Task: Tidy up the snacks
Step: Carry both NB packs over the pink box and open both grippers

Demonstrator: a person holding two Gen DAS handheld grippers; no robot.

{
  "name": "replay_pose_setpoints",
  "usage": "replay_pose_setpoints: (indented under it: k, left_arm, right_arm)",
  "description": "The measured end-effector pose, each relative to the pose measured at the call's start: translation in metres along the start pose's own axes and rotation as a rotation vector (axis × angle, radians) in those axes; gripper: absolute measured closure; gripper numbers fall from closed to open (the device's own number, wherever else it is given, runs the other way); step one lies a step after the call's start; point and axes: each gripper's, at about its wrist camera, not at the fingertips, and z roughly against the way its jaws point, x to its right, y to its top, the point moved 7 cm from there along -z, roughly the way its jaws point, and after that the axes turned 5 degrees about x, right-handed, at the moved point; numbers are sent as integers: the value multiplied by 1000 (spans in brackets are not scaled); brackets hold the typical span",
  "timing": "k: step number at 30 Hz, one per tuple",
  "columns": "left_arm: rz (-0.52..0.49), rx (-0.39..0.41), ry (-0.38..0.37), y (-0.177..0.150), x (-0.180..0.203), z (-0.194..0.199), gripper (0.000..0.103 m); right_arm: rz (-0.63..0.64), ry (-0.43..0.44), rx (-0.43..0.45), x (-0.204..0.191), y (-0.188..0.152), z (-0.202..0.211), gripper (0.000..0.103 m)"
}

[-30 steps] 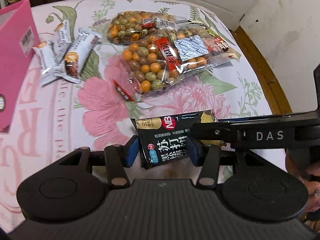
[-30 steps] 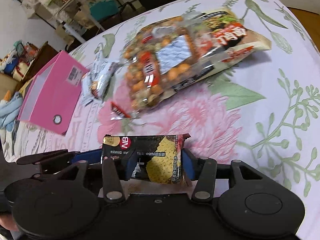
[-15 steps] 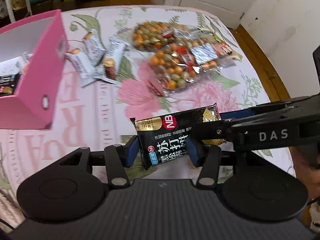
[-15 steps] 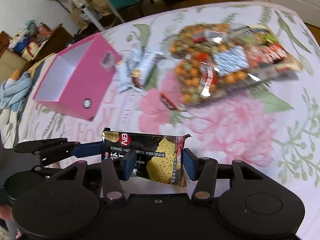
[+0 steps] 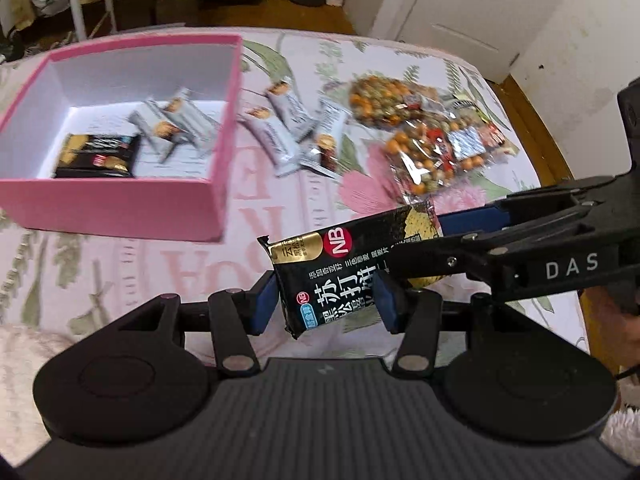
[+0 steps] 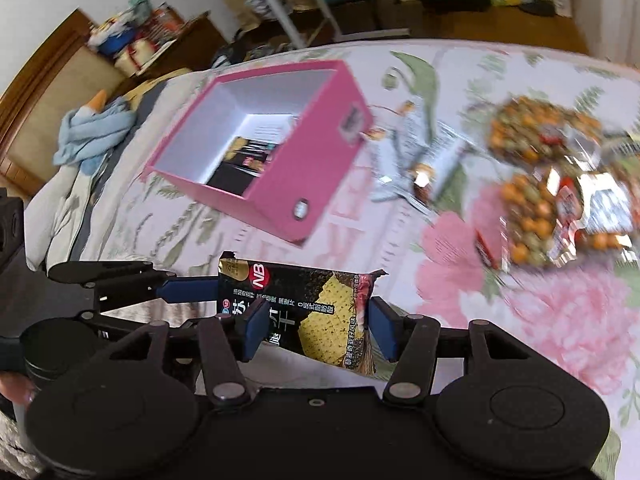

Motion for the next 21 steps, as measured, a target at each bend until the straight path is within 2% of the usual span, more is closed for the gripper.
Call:
replay_pose_setpoints:
  k: [8, 12, 16, 21]
  left_arm:
    - [12, 29, 14, 32, -41, 30, 54]
    - [-13, 53, 50, 52, -63, 36, 54]
    - [-52, 80, 104, 73, -85, 32, 54]
    - [-74, 76, 143, 87, -114, 12, 54]
  right_arm:
    - [83, 3, 14, -46, 43, -10, 41]
    - [83, 12, 1, -60, 65, -26, 42]
    - [77, 18, 0, -73, 90, -45, 42]
    - [82, -19, -13, -84, 111, -75, 42]
